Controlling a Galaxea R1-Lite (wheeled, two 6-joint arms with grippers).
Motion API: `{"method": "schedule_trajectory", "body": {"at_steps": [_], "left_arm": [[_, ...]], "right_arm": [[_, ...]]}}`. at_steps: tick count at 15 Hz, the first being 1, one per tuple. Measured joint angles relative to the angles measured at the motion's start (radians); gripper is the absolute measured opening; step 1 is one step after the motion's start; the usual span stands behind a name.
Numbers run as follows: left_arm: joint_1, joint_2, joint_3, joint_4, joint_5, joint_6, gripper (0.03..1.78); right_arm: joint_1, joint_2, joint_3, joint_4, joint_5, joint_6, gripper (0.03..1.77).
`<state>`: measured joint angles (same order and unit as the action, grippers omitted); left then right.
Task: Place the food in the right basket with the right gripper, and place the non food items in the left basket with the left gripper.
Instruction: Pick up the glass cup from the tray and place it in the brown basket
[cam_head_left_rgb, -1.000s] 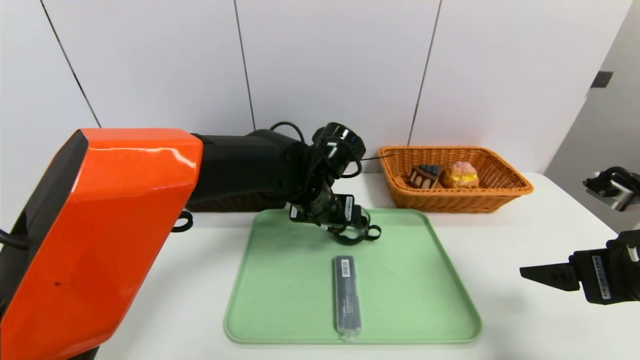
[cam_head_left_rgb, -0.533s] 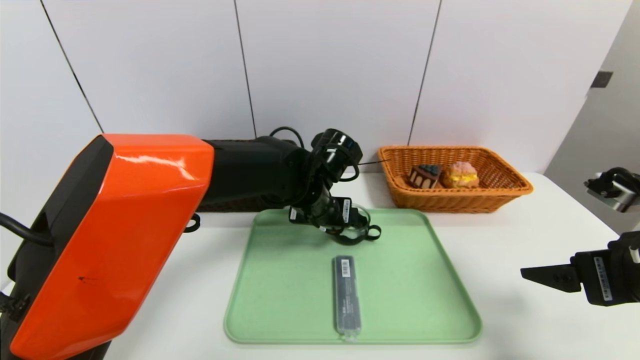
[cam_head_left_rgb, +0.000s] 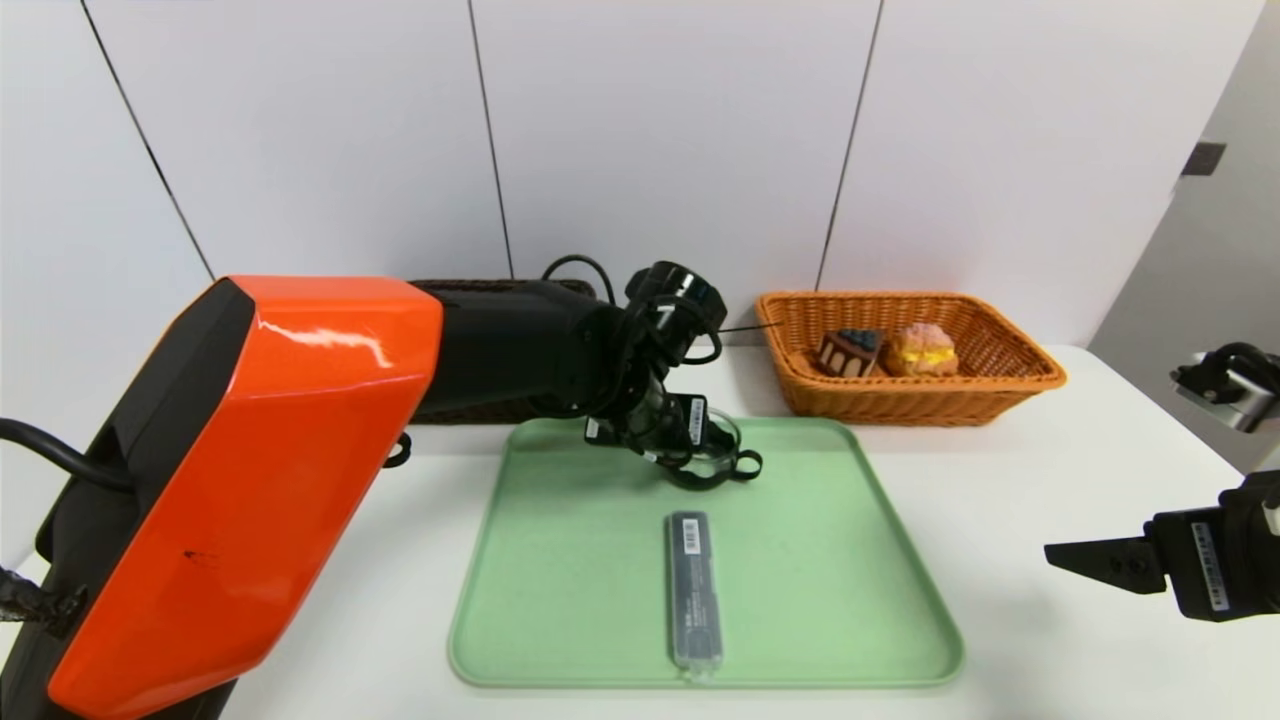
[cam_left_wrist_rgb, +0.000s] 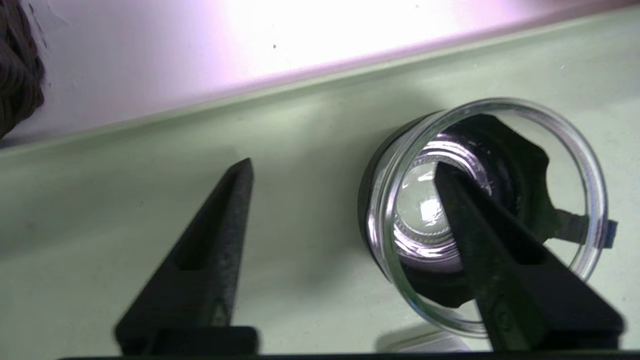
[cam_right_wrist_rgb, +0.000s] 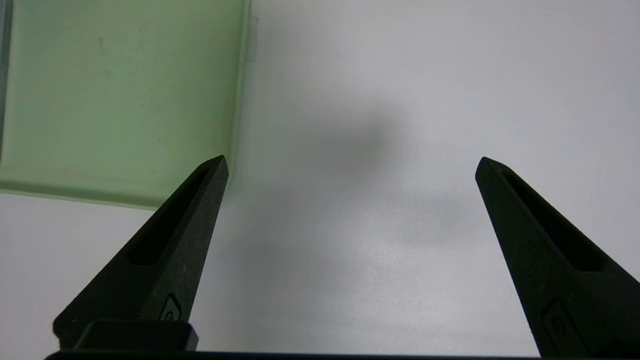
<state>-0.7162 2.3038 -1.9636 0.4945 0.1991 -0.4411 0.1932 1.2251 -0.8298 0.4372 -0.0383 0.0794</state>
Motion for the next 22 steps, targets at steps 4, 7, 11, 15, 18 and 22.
{"method": "schedule_trajectory", "body": {"at_steps": [4,7,11,15,18,22], "left_arm": [[0.0,0.008,0.0,-0.012,0.0,0.0,0.8],[-0.001,0.011,0.0,-0.014,-0.001,-0.003,0.1],[0.0,0.003,0.0,-0.011,-0.001,-0.001,0.1],[-0.001,-0.053,-0.009,-0.01,-0.002,-0.001,0.1],[0.0,-0.141,-0.012,-0.016,-0.024,-0.004,0.1],[0.058,-0.276,-0.013,-0.013,-0.099,-0.01,0.1]], "right_arm": [[0.001,-0.002,0.01,-0.004,0.001,-0.001,1.71],[0.001,-0.003,0.013,-0.004,0.001,-0.001,1.71],[0.001,-0.004,0.016,-0.003,0.002,-0.002,1.71],[0.001,-0.006,0.037,-0.004,0.003,-0.002,1.71],[0.001,-0.008,0.047,-0.004,0.004,-0.002,1.71],[0.001,-0.009,0.049,-0.005,0.003,0.0,1.71]]}}
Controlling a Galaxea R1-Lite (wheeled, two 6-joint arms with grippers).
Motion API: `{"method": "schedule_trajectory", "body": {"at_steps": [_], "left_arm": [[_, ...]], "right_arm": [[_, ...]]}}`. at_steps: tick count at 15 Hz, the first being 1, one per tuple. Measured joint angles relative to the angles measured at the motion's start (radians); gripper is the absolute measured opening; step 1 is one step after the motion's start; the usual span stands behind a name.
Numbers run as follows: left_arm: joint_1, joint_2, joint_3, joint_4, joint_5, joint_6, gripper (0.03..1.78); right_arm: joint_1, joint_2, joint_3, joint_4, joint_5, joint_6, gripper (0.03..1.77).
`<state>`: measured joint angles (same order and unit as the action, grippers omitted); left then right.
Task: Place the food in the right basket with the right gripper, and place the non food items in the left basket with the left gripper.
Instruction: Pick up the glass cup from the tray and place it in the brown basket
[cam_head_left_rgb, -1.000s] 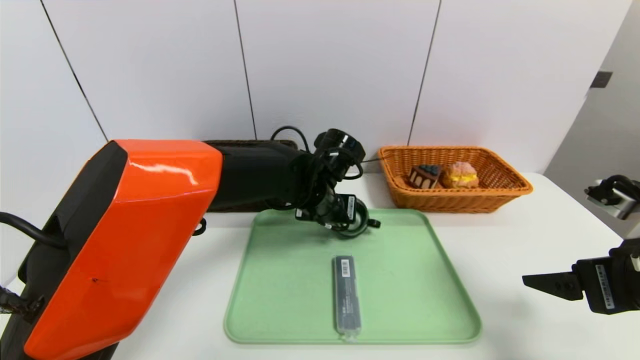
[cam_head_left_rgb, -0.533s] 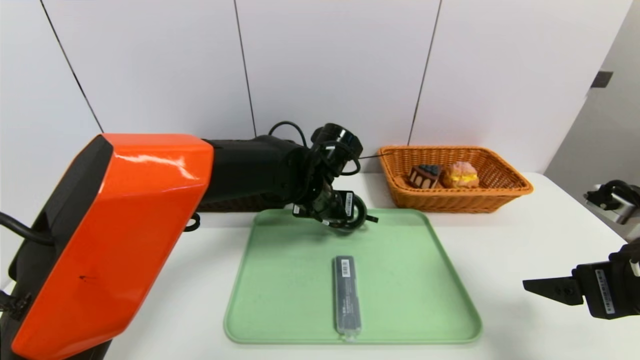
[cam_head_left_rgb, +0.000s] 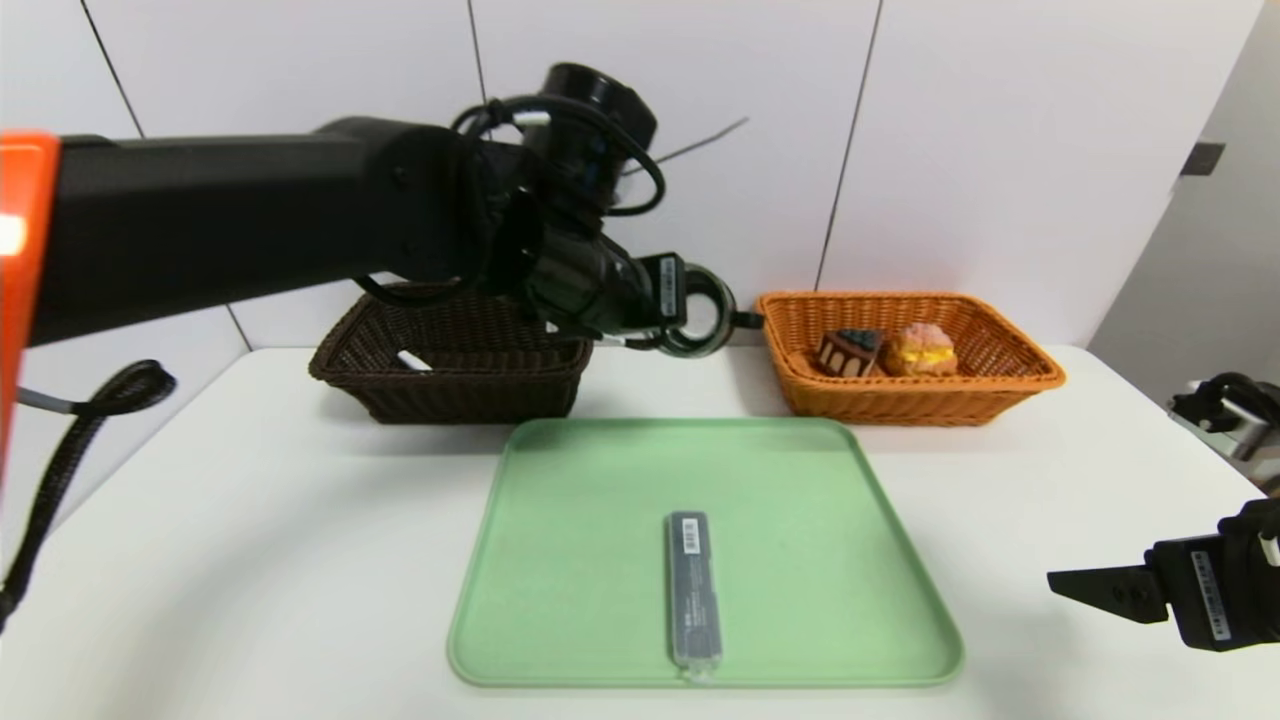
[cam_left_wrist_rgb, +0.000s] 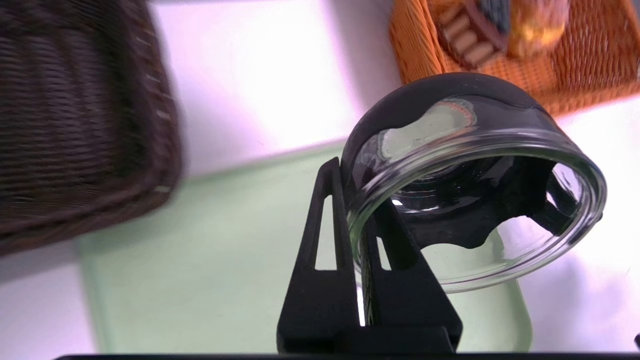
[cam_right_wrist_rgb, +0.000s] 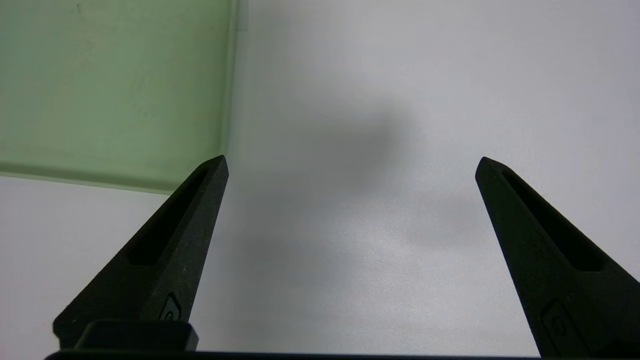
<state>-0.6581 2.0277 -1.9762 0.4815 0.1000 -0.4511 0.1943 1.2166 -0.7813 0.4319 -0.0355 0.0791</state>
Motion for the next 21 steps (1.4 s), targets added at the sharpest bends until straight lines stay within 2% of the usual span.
{"method": "schedule_trajectory", "body": {"at_steps": [4,7,10,15,21], "left_arm": [[0.166,-0.057,0.0,0.001,-0.008,-0.004,0.1],[0.307,-0.05,0.001,0.011,-0.053,-0.01,0.1],[0.393,-0.022,0.002,0.022,-0.092,-0.014,0.1],[0.473,0.068,0.003,0.075,-0.152,-0.007,0.1],[0.514,0.136,0.003,0.061,-0.153,0.014,0.1]], "right_arm": [[-0.001,0.0,0.0,0.001,-0.003,0.001,1.71],[-0.001,-0.003,-0.002,0.001,-0.004,0.0,1.71],[-0.001,-0.007,-0.011,0.001,-0.006,-0.001,1.71],[-0.001,-0.004,-0.018,0.0,-0.017,0.004,1.71],[-0.001,-0.002,-0.011,0.0,-0.016,0.006,1.71]]}}
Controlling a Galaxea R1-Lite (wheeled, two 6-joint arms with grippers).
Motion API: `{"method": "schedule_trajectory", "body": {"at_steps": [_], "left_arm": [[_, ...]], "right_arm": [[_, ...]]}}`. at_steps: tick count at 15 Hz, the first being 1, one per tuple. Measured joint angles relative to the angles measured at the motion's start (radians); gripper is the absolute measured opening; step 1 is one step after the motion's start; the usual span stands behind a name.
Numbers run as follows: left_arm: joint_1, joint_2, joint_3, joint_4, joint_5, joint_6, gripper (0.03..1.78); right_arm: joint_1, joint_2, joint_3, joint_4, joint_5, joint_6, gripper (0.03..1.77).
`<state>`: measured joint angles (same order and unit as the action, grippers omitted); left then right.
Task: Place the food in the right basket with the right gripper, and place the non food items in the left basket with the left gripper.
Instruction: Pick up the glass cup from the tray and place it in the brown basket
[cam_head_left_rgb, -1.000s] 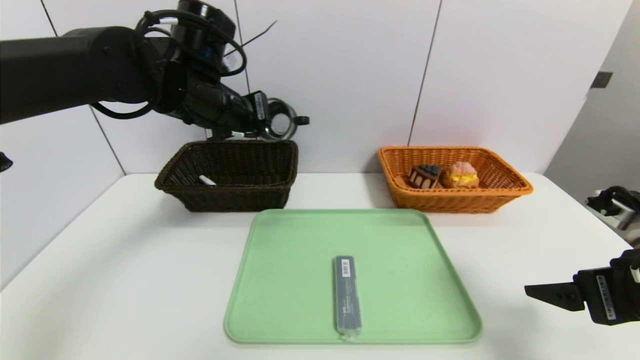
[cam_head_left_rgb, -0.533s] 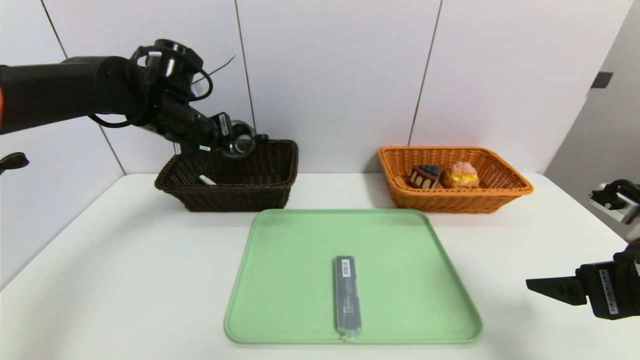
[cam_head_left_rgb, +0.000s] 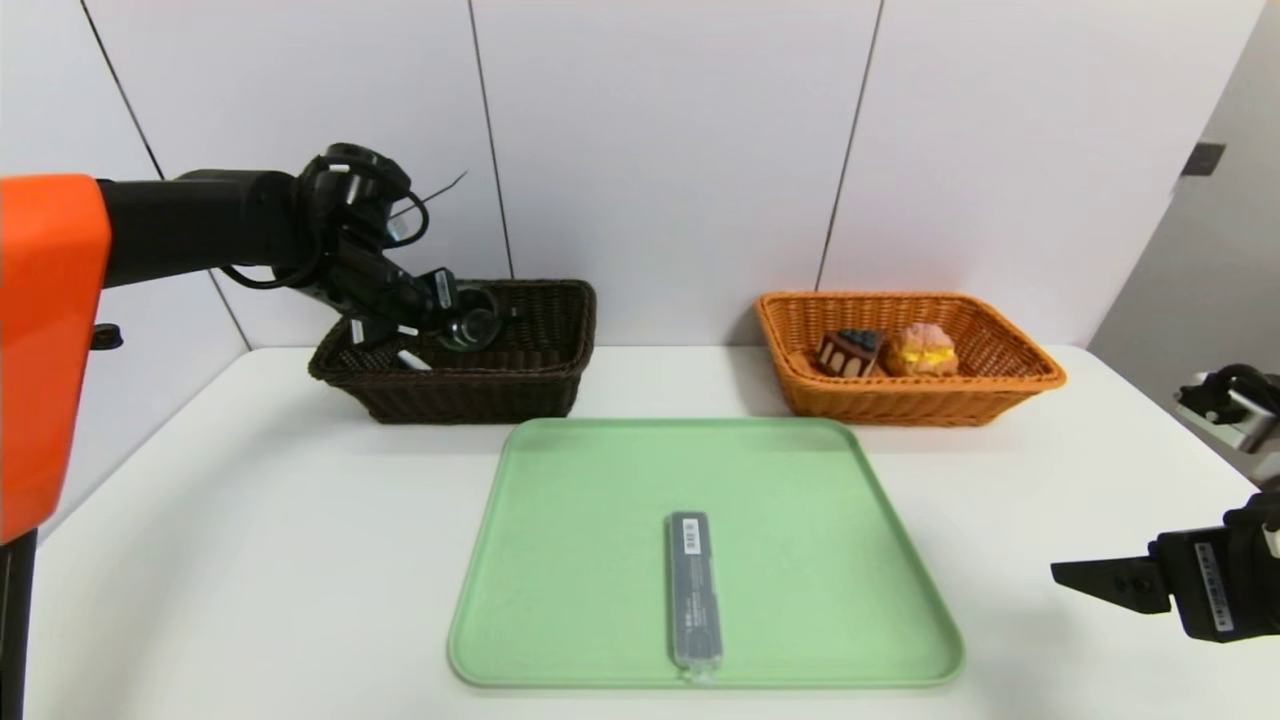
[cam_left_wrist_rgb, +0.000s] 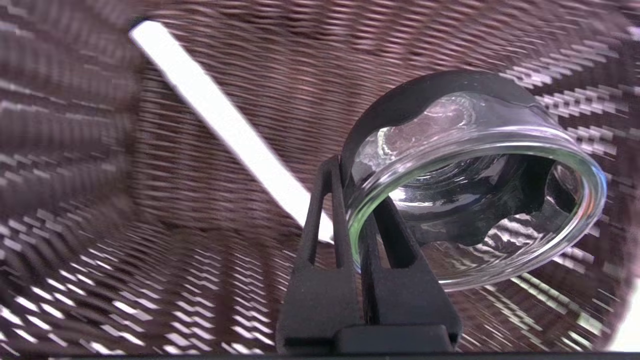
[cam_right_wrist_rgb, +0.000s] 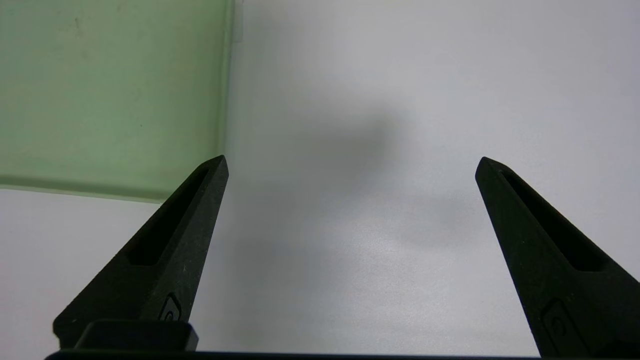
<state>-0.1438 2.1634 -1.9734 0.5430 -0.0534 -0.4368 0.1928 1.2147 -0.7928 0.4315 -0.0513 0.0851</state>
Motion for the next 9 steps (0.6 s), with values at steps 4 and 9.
{"method": "schedule_trajectory", "body": {"at_steps": [4,9], "left_arm": [[0.03,0.044,0.0,-0.029,0.001,0.02,0.1],[0.044,0.082,-0.001,-0.044,0.0,0.033,0.1]], "right_arm": [[0.0,-0.001,0.002,0.0,-0.003,-0.004,1.71],[0.0,-0.003,0.006,0.001,-0.008,-0.006,1.71]]}}
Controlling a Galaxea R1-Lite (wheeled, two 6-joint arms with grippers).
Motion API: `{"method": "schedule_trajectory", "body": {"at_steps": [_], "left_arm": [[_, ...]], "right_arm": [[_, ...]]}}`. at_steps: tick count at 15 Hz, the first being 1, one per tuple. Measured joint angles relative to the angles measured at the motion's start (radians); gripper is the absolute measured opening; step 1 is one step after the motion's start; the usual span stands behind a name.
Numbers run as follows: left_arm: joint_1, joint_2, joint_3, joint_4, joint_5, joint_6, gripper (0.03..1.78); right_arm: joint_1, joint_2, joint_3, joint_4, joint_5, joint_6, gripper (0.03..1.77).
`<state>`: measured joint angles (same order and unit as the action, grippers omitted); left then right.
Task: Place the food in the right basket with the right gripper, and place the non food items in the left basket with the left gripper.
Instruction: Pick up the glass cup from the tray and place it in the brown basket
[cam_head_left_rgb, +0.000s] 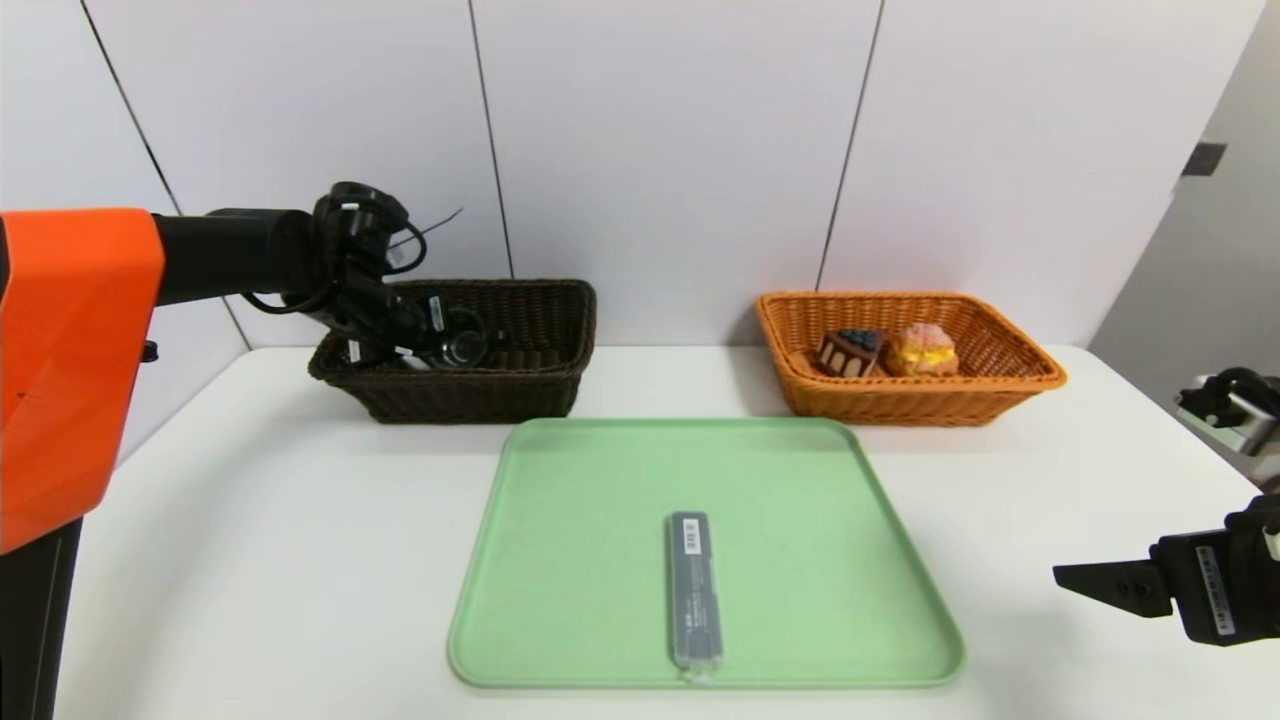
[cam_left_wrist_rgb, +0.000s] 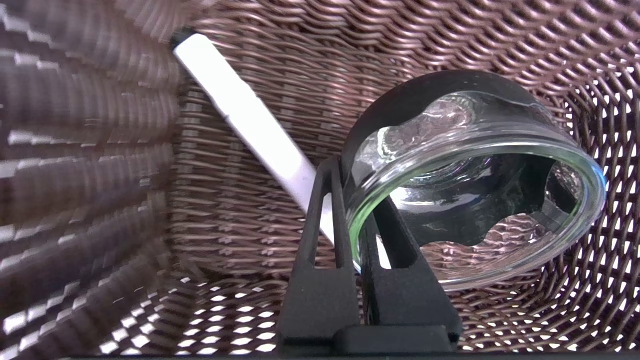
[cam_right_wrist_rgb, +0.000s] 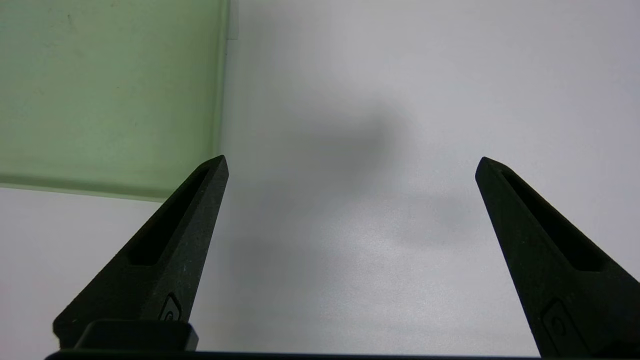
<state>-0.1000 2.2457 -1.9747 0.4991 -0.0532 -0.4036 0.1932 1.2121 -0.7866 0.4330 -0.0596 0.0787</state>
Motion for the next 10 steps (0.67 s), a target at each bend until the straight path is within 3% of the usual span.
{"method": "schedule_trajectory", "body": {"at_steps": [10], "left_arm": [[0.001,0.034,0.0,-0.016,0.001,0.001,0.1]], "right_arm": [[0.0,-0.002,0.022,-0.001,0.0,0.001,1.71]]}}
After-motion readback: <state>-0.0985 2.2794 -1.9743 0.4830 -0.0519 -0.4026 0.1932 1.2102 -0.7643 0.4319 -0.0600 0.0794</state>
